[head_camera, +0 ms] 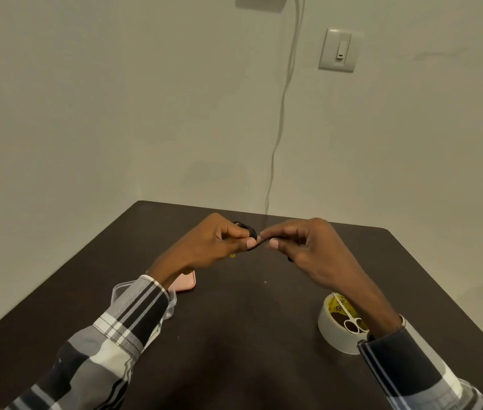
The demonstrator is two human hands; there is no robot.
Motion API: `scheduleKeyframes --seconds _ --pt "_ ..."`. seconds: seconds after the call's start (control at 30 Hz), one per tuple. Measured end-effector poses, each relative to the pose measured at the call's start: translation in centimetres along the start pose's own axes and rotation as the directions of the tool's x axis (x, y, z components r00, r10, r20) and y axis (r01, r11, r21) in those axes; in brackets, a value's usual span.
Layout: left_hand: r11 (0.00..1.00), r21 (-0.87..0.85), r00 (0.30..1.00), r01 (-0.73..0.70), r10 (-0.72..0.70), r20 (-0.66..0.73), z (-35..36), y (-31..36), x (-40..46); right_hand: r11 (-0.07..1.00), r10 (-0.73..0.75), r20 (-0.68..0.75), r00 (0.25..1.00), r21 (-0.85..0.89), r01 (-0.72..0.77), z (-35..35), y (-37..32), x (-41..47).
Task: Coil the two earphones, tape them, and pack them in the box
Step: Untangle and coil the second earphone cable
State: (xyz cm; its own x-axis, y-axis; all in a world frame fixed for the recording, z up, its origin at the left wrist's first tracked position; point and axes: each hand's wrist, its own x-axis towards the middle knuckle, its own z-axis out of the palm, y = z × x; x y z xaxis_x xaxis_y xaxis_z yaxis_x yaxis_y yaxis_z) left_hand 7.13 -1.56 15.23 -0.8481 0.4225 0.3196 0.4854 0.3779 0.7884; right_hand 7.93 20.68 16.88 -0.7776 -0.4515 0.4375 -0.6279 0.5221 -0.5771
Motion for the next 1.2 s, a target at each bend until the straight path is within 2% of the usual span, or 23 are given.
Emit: scheduleKeyframes --seconds 0.2,0.27,0.43,0.53,0.63,0.83,1.07,1.2 --pt "0.965 -0.256 0.999 0.050 -0.043 0.033 0.9 0.3 -1.3 0.991 -0.027 -0.081 0.996 0.126 0.037 -0.3 0.4 1.0" --pt "0.953 -0.296 0.997 0.062 -0.049 0.051 1.3 0.5 -1.7 0.988 -0.028 -0.083 0.996 0.152 0.041 -0.1 0.7 1.3" --pt "0.919 -0.377 0.991 0.114 -0.077 0.112 1.9 0.4 -2.2 0.975 -0.035 -0.038 0.999 0.218 0.042 0.6 1.7 1.7" --pt "0.855 -0.496 0.984 0.152 -0.082 0.160 2.3 0.5 -2.3 0.939 0.015 -0.014 1.000 0.344 -0.009 1.4 2.5 1.6" --pt "0.810 -0.560 0.981 0.174 -0.095 0.168 2.9 0.6 -2.4 0.924 0.034 0.016 0.999 0.380 -0.038 2.2 3.4 1.4" --pt "0.803 -0.566 0.981 0.188 -0.124 0.151 4.1 -0.1 -1.8 0.957 0.050 0.050 0.997 0.284 -0.062 1.2 4.3 1.0" --pt "0.750 -0.618 0.972 0.234 -0.170 0.162 6.7 -0.6 -0.4 0.965 0.255 -0.058 0.965 0.085 -0.249 -4.4 6.4 -2.0" --pt "0.715 -0.646 0.963 0.268 -0.207 0.170 8.4 -1.0 0.2 0.919 0.376 -0.100 0.921 -0.087 -0.385 -6.5 8.3 -4.9"
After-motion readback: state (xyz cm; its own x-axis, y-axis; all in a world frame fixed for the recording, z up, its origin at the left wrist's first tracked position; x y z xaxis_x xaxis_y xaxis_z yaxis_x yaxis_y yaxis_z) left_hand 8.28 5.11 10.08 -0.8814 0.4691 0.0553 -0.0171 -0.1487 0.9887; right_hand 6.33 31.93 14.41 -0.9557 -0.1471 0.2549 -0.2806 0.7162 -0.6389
